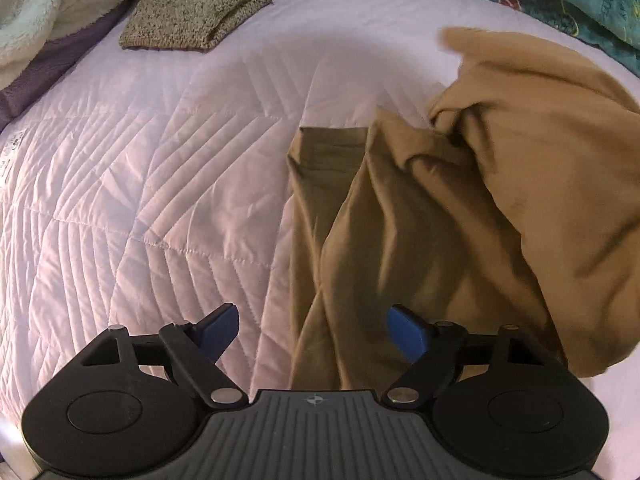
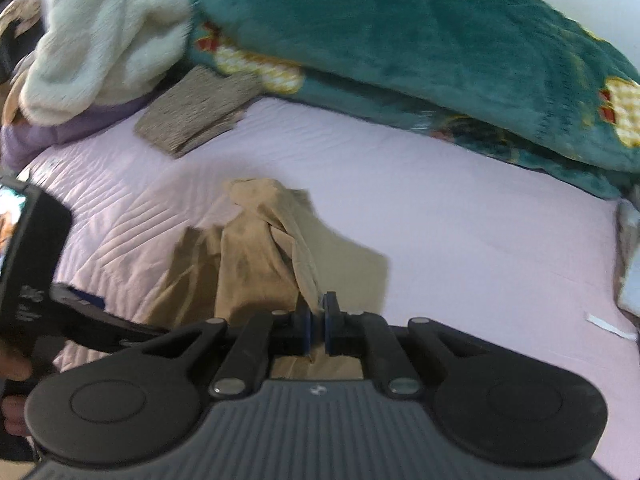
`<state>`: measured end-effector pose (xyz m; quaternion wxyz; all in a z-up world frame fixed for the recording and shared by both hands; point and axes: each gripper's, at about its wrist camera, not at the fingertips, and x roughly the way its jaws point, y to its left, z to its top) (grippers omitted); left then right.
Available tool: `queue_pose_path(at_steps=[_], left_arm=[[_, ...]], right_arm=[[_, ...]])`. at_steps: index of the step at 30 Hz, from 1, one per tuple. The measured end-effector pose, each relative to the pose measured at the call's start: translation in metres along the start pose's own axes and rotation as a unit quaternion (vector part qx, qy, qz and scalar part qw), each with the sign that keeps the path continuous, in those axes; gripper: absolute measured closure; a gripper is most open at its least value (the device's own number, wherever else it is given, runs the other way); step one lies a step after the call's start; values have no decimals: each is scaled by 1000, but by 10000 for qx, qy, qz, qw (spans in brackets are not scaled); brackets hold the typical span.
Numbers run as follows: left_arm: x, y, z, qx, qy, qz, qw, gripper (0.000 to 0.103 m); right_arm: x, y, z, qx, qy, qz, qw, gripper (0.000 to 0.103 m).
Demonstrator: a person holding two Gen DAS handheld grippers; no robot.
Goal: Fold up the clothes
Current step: 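Lift the khaki shirt with the right gripper while the left gripper grasps another edge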
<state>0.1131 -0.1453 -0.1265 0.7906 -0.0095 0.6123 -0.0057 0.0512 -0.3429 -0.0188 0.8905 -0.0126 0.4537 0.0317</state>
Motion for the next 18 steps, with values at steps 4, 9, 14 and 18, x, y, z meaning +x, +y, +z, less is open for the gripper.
queue_pose_path(at_steps=[4,9,14,18], left_arm=[[0,-11,0,-2,-10,69,10000,21],[-3,-24,-3,95,-16,105,9999,21],[-7,-32,-2,240,-38,95,9997,21],[-17,-32,6,265,-77,82,9996,21]], right_arm=[[-11,-47,-12,452,-84,-445,9980,97],[-15,-113,-53,1063,81,-1246,9865,96],[-13,-163,-97,1424,564,-1918,9694,90],[-24,-166,-100,1197,476,-2172,9676,56]])
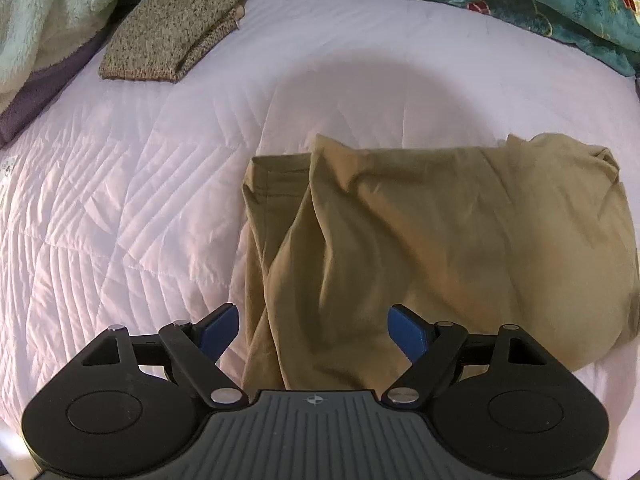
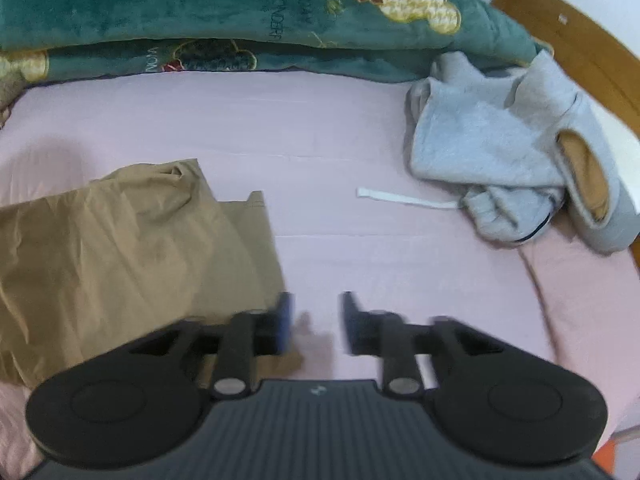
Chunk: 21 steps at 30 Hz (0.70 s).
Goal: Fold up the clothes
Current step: 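Lift the khaki shirt with the right gripper while the left gripper grasps another edge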
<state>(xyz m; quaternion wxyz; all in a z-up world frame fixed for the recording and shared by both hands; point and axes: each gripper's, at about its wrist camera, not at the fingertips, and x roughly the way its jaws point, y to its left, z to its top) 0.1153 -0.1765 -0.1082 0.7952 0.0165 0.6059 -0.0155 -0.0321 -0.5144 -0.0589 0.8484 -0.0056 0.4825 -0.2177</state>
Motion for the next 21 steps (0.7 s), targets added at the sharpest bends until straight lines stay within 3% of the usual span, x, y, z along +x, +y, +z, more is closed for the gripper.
queue_pose_path(at_steps=[3,7,12,21], left_arm=[[-5,3,11,3,-90,62,9999,20],[0,12,34,-70,-212,252,9994,19],[19,11,56,40,-220,360,9991,19],[52,13,78,-18,-141,236,9996,19]], right_arm=[[-4,10,11,-141,-199,367,9990,44],[5,41,36,-635,-528,865,9928,39],[45,83,62,-1326,-366,1492,9792,38],[105,107,80,-1975,-73,1789,9638,37]])
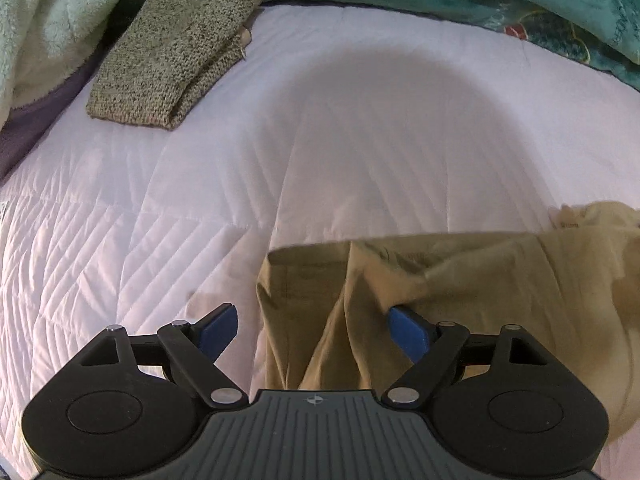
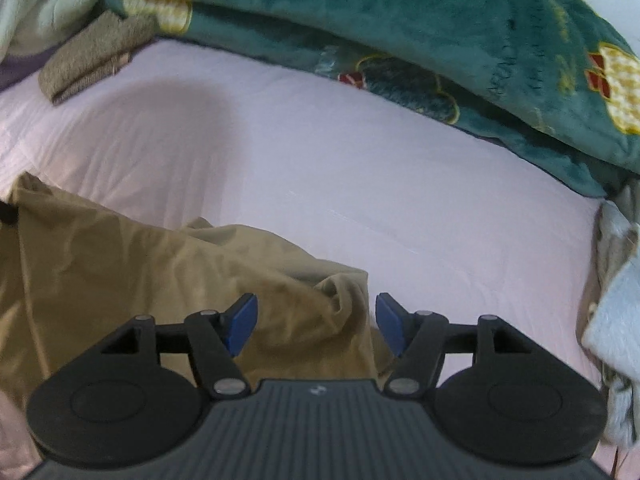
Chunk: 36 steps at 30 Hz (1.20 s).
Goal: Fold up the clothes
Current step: 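Lift the khaki shirt with the right gripper while the left gripper grasps another edge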
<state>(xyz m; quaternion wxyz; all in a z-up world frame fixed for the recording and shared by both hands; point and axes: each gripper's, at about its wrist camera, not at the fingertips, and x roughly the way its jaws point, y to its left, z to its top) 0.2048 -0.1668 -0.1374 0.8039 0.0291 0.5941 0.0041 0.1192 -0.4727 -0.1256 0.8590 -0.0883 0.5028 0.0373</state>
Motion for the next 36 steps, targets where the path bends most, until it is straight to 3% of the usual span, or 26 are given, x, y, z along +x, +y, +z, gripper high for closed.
queue_pose_path(at_steps=[3,8,13,14,16,17,20,24,32,36], left_arm=[[7,0,3,-60,15,-137,9999,19],[12,-14,7,194,61,-620,9979,19],[31,-27,6,236,222,-671,9972,21],[33,-27,6,169,223,-666,9974,24],[36,-27,6,71,297,-841,9960,51],[36,-28,6,73,311,-903,9954,53],[29,-32,4,245,243,-948,9949,69],[11,-30,1,318,128,-975,9946,82],[-41,-35,-6,554,-206,-978,9934,86],[-73,-32,9,550,-416,-1023,9924,87]], right_arm=[[9,0,3,41,92,284,9995,34],[13,-3,6,3,181,289,9994,33],[26,-14,5,247,334,341,9986,28],[29,-18,5,380,368,543,9971,31],[35,-22,4,642,464,733,9942,52],[38,-24,3,703,550,758,9931,74],[29,-24,0,680,473,865,9928,94],[0,-25,-1,616,220,963,9932,97],[-64,-29,6,739,-273,959,9923,98],[-93,-37,19,799,-516,870,9917,98]])
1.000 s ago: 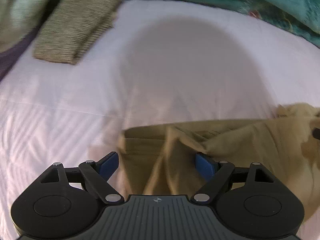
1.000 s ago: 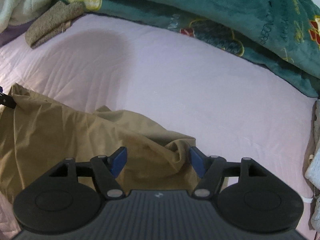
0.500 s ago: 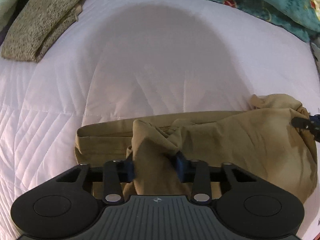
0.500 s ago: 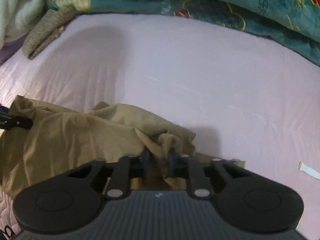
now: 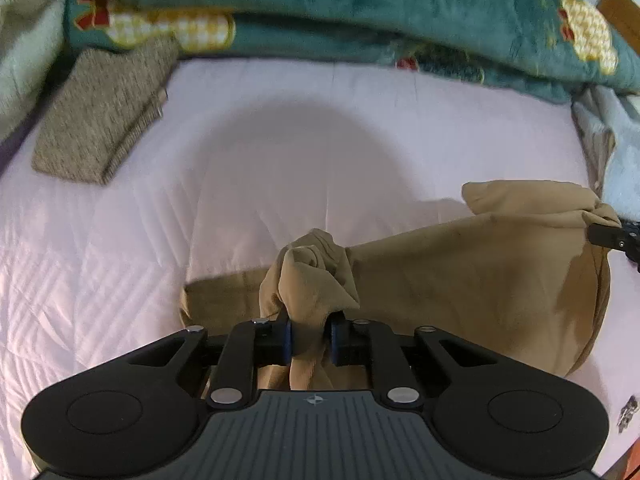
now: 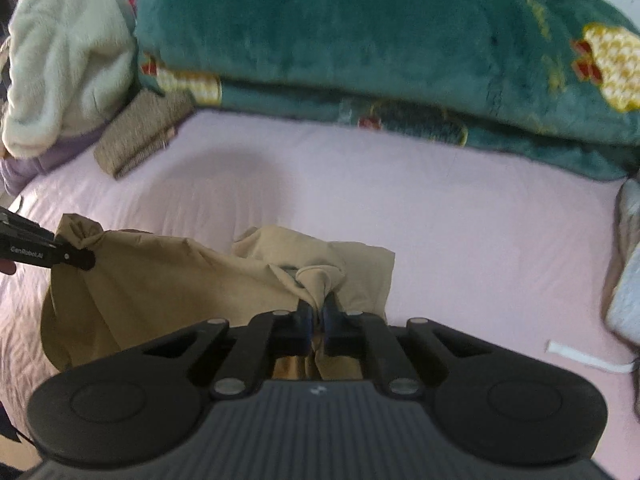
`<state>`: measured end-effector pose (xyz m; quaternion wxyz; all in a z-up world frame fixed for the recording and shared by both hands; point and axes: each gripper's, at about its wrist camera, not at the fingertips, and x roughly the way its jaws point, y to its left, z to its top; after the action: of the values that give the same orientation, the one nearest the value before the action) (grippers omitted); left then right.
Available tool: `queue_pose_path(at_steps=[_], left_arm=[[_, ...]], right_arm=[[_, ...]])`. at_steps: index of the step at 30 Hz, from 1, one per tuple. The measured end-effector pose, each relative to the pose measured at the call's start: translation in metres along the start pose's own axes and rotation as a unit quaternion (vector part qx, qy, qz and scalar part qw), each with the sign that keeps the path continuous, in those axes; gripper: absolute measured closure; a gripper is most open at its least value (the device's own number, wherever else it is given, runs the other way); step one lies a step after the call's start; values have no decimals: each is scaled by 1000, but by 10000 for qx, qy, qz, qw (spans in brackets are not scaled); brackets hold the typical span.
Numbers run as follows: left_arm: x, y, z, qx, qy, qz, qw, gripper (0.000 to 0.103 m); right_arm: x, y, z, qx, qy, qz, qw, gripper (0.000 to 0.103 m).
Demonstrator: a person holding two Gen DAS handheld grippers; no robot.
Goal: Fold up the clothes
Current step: 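Lift the khaki shirt with the right gripper while the left gripper grasps another edge, then raise the shirt with both grippers and lay it flat on the bed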
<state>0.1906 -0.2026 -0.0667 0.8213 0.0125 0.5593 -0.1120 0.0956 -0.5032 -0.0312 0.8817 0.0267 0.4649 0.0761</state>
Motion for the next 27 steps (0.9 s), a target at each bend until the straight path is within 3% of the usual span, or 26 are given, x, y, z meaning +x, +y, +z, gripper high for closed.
queue_pose_path(at_steps=[4,9,15,18,23,27], left_arm=[[-37,-5,27,66,-292,-31,9995,87],[-104,-11,92,188,-925,62,9955,87],[-194,-20,182,348,-1824,215,9824,87],[-243,-27,212,428,-2252,257,9730,87],[-282,-34,225,518,-2553,285,9651,86],[-245,-38,198,453,-2044,258,9775,86]], right_arm=[[-25,0,32,0,-333,-93,9994,98],[-68,0,96,-83,-1002,-221,9947,98],[-125,0,188,-286,-1863,-446,9811,98],[-156,-1,220,-418,-2235,-521,9724,98],[-181,1,238,-544,-2519,-565,9646,98],[-161,0,207,-429,-2224,-502,9727,98]])
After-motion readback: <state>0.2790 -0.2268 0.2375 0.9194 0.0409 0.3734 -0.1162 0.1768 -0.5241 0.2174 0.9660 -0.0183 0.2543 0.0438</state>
